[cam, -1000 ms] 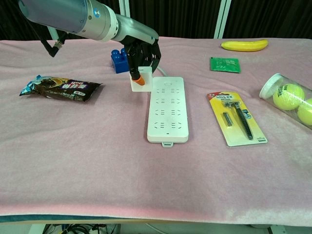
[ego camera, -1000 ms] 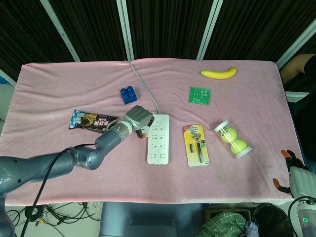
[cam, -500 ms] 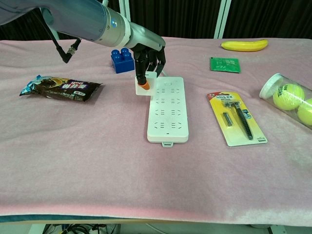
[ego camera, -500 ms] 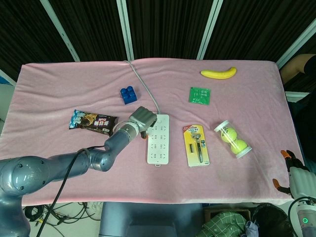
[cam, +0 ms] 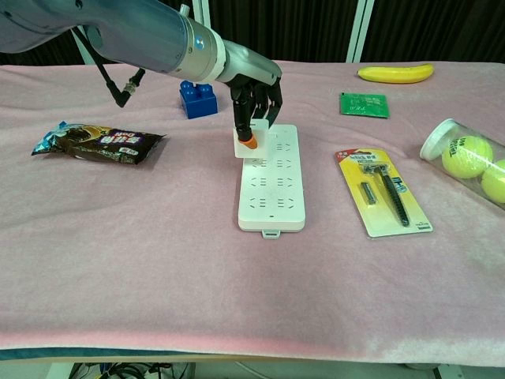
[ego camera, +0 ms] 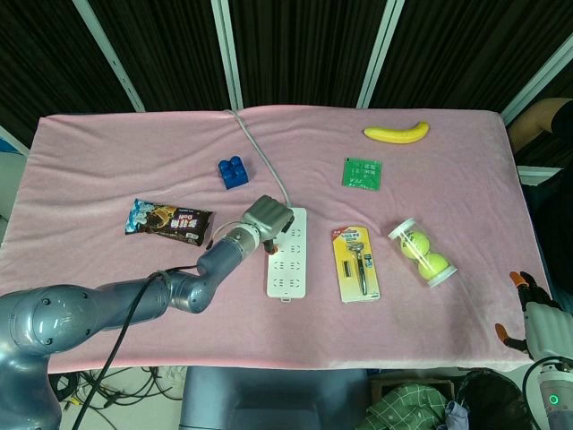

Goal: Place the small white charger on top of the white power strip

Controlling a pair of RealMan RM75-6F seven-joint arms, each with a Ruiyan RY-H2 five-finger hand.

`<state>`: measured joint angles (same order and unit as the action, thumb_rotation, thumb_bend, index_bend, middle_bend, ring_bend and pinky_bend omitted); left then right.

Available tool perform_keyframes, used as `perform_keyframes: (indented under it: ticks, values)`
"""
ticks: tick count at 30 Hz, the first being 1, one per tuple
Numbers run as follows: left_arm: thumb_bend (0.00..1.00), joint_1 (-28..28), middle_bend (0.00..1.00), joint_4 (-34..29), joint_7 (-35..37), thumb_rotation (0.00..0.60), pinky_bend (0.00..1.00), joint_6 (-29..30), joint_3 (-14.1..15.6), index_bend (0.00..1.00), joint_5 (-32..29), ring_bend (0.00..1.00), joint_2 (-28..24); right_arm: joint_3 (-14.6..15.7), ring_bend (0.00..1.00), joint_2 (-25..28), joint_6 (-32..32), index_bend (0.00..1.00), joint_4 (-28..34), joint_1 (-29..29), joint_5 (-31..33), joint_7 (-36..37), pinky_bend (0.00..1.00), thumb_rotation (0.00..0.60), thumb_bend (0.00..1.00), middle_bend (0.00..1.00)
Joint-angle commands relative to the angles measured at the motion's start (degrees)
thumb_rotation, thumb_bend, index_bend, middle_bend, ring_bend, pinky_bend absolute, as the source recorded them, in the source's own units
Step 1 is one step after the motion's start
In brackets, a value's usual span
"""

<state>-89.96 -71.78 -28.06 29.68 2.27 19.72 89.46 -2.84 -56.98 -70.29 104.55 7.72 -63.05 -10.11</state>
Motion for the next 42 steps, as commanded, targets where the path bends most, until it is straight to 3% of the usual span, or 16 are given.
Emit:
perform_keyframes:
  ticks: [1,27,42]
  values:
    - [0.51,-0.2,0.66,0.4,0.2,0.6,0.3,-0.3,0.1,0.67,0.0,0.37,0.5,0.0,0.15,0.0,0.0,0.01,0.0,0.0,0.0,0.0,0.28,0.6,0.24,0.04]
    - [0.51,-1.1,0.66,3.4,0.3,0.6,0.3,-0.2,1.7,0.67,0.3,0.37,3.9,0.1,0.15,0.1,0.1,0.01,0.0,-0.1,-0.4,0.5,0.28,0.6,0.24,0.04]
    - [0.51,-0.6,0.66,6.2,0.2,0.6,0.32,0.5,0.9,0.68,2.1,0.38,7.4,0.1,0.15,0.2,0.4,0.01,0.0,0.0,-0.5,0.9,0.28,0.6,0.24,0.04]
